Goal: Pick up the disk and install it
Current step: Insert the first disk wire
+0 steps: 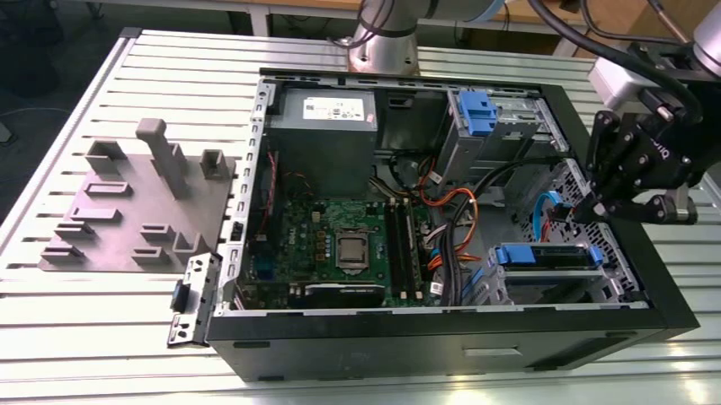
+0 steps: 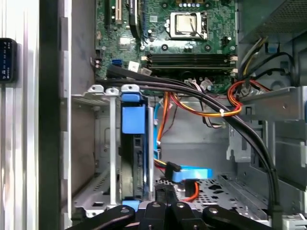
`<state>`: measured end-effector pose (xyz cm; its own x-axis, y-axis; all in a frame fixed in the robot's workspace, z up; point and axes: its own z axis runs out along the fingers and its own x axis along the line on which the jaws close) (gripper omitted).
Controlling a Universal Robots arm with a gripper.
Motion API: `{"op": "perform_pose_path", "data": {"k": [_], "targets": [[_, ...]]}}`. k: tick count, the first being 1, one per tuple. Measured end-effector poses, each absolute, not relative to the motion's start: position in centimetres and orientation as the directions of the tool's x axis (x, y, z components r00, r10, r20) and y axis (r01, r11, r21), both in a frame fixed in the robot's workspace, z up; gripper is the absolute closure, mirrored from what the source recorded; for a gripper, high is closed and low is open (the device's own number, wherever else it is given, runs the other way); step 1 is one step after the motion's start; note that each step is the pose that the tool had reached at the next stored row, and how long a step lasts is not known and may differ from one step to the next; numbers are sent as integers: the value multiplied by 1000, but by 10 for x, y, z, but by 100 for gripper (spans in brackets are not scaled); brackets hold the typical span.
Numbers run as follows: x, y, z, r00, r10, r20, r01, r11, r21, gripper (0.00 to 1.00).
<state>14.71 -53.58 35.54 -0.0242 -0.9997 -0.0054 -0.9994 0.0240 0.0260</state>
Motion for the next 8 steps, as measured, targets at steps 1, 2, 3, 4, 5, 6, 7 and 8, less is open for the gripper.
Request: {"op": "perform_pose_path", "data": {"k": [1, 2, 3, 4, 5, 6, 7, 8], "targets": [[149, -534, 355, -24, -1000, -5, -999, 24, 27, 89], [150, -533, 355, -24, -1000, -5, -999, 24, 29, 89], [152, -531, 355, -24, -1000, -5, -999, 24, 31, 89], [153, -529, 355, -24, -1000, -5, -999, 24, 34, 89], [154, -527, 355, -24, -1000, -5, -999, 24, 36, 89], [155, -524, 355, -24, -1000, -5, -999, 24, 38, 89], [156, -522, 355, -24, -1000, -5, -999, 24, 39, 89], [156, -521, 355, -24, -1000, -5, -999, 24, 40, 89]]}}
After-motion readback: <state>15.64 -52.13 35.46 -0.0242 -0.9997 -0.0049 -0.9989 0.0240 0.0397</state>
